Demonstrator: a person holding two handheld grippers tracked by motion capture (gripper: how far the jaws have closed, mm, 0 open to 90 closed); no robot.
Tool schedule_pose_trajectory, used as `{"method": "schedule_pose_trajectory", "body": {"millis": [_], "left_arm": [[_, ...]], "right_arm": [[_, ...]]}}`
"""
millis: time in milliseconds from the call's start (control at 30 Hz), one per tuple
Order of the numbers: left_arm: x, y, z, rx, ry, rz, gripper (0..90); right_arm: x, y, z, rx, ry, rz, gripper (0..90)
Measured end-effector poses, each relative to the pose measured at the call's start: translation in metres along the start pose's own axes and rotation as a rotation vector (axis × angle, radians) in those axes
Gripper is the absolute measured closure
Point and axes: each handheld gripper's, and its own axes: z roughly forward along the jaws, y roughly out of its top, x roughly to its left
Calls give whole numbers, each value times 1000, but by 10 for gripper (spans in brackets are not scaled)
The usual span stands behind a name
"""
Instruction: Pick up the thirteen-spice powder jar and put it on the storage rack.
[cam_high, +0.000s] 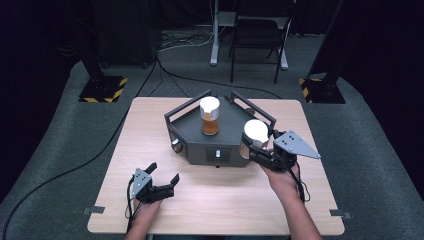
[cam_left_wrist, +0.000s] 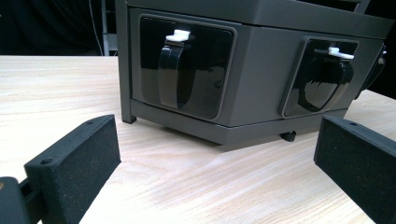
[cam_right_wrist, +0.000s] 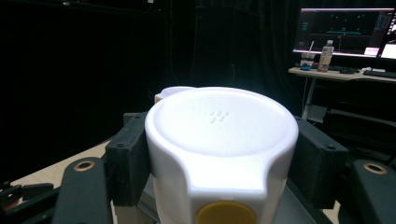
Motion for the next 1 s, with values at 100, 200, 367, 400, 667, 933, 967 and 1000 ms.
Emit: {"method": "schedule_pose_trajectory", "body": {"millis": [100,200,367,400,667,933,967,1000], "left_arm": [[0,0,0,0,-1,0,1],[0,0,0,0,-2,-1,1],[1,0,-1,-1,-4,-3,1],[1,0,-1,0,-3,-3,1],[3,0,-1,0,-10,-11,1],[4,-1,-1,-6,-12,-23,1],[4,-1,-1,-6,-13,-22,1],[4,-1,-1,-5,-13,-21,1]], "right_arm": [[1,1,7,-4,-9,9,299],[3,2,15,-9,-25,3,299],[6,4,26,-13,-49,-6,299],[7,3,28,-19,-59,-8,299],[16,2,41,-46,-120,-1,299],[24,2,55,-45,-164,-6,299],[24,1,57,-43,-167,-5,299],[25,2,59,-38,-171,-10,299]]}}
